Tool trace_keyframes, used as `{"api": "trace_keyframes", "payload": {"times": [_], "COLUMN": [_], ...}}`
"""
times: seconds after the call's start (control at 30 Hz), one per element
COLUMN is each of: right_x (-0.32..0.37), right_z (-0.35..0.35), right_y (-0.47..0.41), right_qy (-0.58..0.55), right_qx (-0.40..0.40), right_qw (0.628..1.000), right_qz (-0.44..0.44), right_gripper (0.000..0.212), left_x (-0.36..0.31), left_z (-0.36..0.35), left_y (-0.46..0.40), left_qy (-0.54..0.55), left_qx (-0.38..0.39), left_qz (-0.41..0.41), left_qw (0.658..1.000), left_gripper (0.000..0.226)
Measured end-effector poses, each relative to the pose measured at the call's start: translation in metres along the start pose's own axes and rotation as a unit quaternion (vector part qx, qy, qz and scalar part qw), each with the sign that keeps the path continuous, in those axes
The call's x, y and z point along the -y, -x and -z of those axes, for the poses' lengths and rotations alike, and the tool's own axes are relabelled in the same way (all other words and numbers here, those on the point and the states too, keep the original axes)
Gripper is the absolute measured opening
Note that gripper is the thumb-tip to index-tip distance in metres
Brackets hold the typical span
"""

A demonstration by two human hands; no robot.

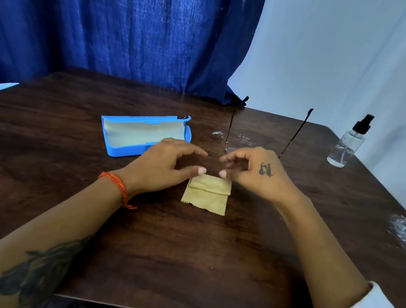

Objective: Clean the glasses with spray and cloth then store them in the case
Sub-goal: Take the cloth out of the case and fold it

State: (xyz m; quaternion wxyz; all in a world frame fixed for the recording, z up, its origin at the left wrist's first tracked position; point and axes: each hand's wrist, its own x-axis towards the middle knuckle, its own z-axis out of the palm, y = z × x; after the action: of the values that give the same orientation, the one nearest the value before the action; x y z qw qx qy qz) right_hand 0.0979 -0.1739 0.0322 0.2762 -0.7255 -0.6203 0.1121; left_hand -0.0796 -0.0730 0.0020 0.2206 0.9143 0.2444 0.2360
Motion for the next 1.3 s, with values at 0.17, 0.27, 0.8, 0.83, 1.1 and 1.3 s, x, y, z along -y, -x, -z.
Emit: {"api": "trace_keyframes", "payload": {"times": [0.17, 0.27, 0.8, 0.83, 1.1, 1.3], "right_x": [0.003, 0.005, -0.006, -0.007, -0.024, -0.056], "right_z": [-0.01, -0.012, 0.024, 0.027, 0.047, 0.066], "right_y": [0.001, 0.0, 0.007, 0.008, 0.031, 0.036], "right_qy": [-0.054, -0.035, -0.05, -0.067, -0.212, -0.225], "right_qx": [0.116, 0.052, 0.192, 0.159, -0.166, -0.378], "right_qw": [0.989, 0.997, 0.979, 0.983, 0.959, 0.897], "right_qz": [-0.076, -0.049, 0.049, 0.055, 0.093, 0.05], "right_gripper": [0.039, 0.022, 0.036, 0.034, 0.033, 0.045], "left_x": [0.0, -0.004, -0.01, -0.01, -0.015, -0.017], "left_z": [-0.001, -0.003, 0.002, -0.001, -0.03, -0.051], "left_y": [0.0, -0.001, 0.004, 0.004, -0.036, -0.089], "left_qy": [0.006, 0.053, 0.172, 0.15, 0.061, 0.261], "left_qx": [0.059, 0.002, 0.05, 0.021, -0.018, -0.049], "left_qz": [0.005, -0.004, 0.014, 0.015, 0.037, 0.13], "left_qw": [0.998, 0.999, 0.984, 0.988, 0.997, 0.955], "left_gripper": [0.038, 0.03, 0.011, 0.015, 0.09, 0.113]}}
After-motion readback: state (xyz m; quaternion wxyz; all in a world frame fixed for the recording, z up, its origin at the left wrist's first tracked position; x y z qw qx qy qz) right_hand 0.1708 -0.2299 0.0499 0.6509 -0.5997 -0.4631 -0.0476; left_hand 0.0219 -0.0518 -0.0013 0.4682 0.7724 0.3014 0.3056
